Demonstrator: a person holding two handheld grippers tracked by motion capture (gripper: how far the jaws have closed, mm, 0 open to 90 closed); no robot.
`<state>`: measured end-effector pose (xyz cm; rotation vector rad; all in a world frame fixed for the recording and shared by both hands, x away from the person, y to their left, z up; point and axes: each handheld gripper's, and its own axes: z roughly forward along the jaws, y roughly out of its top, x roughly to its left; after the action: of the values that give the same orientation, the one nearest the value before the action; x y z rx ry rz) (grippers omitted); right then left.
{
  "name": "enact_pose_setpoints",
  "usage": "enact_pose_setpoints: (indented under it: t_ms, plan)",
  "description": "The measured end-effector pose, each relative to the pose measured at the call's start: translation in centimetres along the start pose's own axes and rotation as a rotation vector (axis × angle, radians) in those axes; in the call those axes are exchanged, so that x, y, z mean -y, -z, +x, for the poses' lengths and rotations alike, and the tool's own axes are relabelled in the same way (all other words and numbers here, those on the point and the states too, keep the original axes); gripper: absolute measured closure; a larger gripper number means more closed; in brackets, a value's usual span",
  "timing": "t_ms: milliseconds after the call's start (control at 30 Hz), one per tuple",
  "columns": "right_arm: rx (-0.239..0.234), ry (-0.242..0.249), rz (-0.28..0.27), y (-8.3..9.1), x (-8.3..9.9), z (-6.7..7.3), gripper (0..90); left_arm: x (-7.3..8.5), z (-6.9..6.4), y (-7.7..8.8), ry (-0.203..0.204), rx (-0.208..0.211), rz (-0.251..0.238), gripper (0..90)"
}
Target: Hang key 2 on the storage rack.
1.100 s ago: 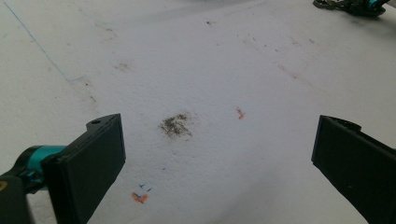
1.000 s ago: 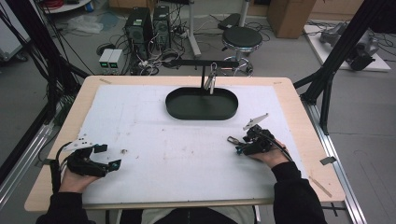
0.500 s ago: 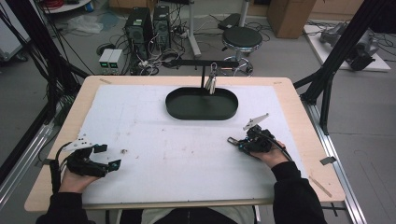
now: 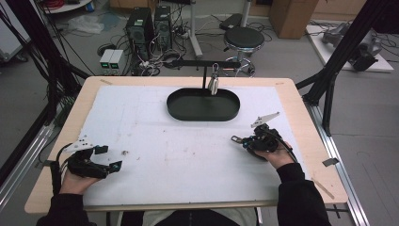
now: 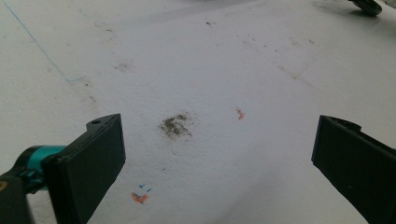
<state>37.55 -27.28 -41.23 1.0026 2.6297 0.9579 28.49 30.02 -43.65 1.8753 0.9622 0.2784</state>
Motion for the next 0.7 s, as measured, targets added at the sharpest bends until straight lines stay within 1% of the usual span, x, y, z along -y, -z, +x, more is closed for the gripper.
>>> enact_pose_setpoints:
  t_ms: [67, 200, 267, 333, 400, 500, 567, 633, 700]
  plan:
    - [0.007, 0.007, -0.011, 0.3, -0.1, -0.1, 83.1, 0.0, 0.0, 0.0, -0.001, 0.000, 0.000, 3.2]
    - [0.011, -0.003, -0.043, 1.0, -0.5, -0.3, 83.1, 0.0, 0.0, 0.0, 0.000, -0.001, 0.000, 3.2]
    - [0.005, -0.017, -0.061, 1.4, -0.7, -0.4, 83.0, 0.0, 0.0, 0.0, -0.001, 0.001, -0.001, 3.2]
    - [0.003, -0.015, -0.075, 1.7, -1.0, -0.5, 82.9, 0.0, 0.0, 0.0, -0.002, 0.003, -0.002, 3.2]
    - [0.008, -0.011, -0.076, 2.0, -1.5, -0.5, 82.9, 0.0, 0.0, 0.0, 0.000, 0.005, -0.006, 3.2]
    - [0.008, -0.008, -0.085, 2.1, -1.9, -0.5, 82.9, 0.0, 0.0, 0.1, 0.002, 0.002, -0.007, 3.2]
    - [0.005, -0.015, -0.096, 2.3, -2.1, -0.6, 83.0, 0.0, 0.0, 0.1, 0.002, 0.003, -0.008, 3.2]
    - [-0.009, -0.024, -0.111, 2.5, -2.4, -0.6, 83.0, 0.0, 0.0, 0.1, -0.001, 0.003, -0.005, 3.2]
    - [-0.002, -0.025, -0.120, 2.6, -2.8, -0.6, 83.0, 0.0, 0.1, 0.1, -0.001, 0.002, -0.006, 3.2]
